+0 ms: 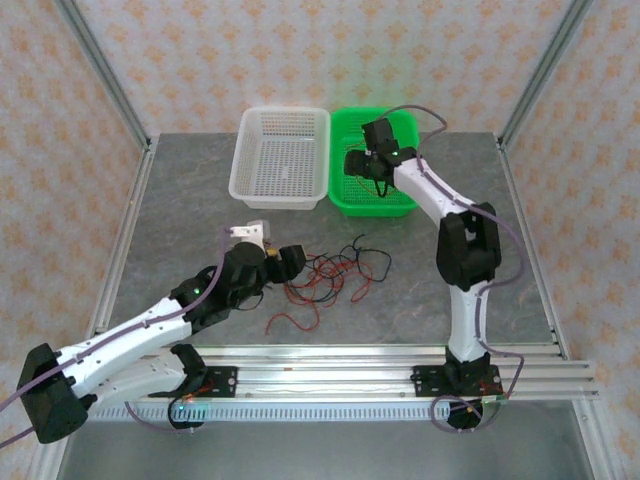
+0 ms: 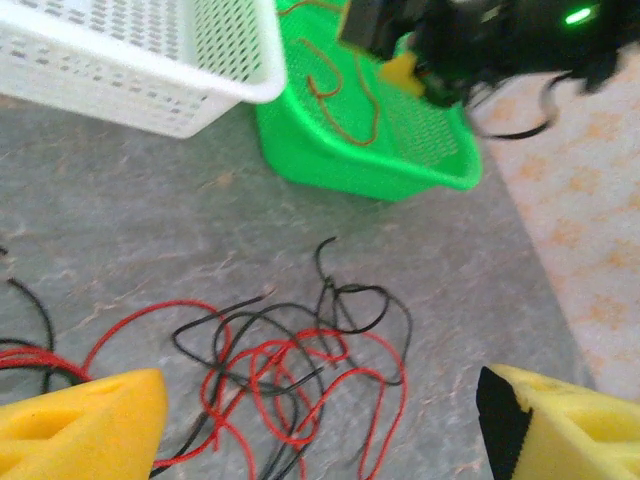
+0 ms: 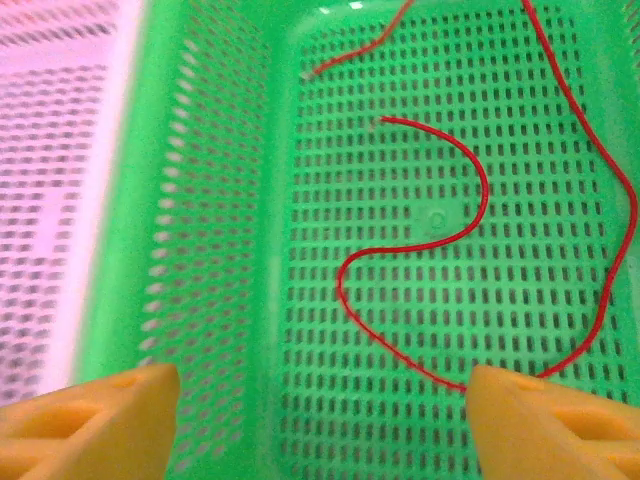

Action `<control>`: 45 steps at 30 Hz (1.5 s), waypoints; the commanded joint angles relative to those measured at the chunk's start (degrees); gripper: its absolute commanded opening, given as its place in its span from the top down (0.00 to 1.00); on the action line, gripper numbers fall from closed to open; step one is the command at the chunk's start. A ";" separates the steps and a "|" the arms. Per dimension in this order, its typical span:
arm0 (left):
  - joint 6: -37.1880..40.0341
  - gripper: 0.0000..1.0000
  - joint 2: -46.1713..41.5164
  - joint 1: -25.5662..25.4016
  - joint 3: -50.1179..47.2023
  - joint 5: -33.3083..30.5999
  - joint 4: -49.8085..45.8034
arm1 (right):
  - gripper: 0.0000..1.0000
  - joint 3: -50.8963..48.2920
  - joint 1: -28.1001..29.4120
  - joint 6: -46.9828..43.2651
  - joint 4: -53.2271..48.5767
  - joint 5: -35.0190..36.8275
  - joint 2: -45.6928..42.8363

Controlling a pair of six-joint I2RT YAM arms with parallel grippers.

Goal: Untangle the cables

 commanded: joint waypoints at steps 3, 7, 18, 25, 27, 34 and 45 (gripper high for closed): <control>-1.71 0.29 4.82 0.40 3.07 3.62 -6.79 | 0.17 -7.57 2.11 0.61 2.40 1.58 -11.77; -1.63 0.35 11.99 -1.07 4.90 6.87 -7.24 | 0.17 -16.69 3.22 2.25 5.27 1.39 -20.64; -0.17 0.40 29.68 -4.57 13.28 3.67 -10.79 | 0.20 -40.91 3.42 7.40 10.57 -1.94 -43.03; -0.37 0.45 36.80 -5.14 16.51 1.39 -13.65 | 0.24 -50.40 3.42 10.22 11.91 -3.64 -51.56; -0.20 0.46 38.10 -5.15 16.79 1.44 -13.27 | 0.26 -52.20 3.40 11.00 11.99 -4.03 -53.15; 0.40 0.57 41.74 -5.16 18.03 1.17 -13.25 | 0.35 -57.58 3.41 13.35 12.33 -5.59 -58.32; 0.50 1.00 40.34 -5.46 21.00 0.12 -14.12 | 0.49 -63.08 3.47 17.60 14.05 -8.91 -62.84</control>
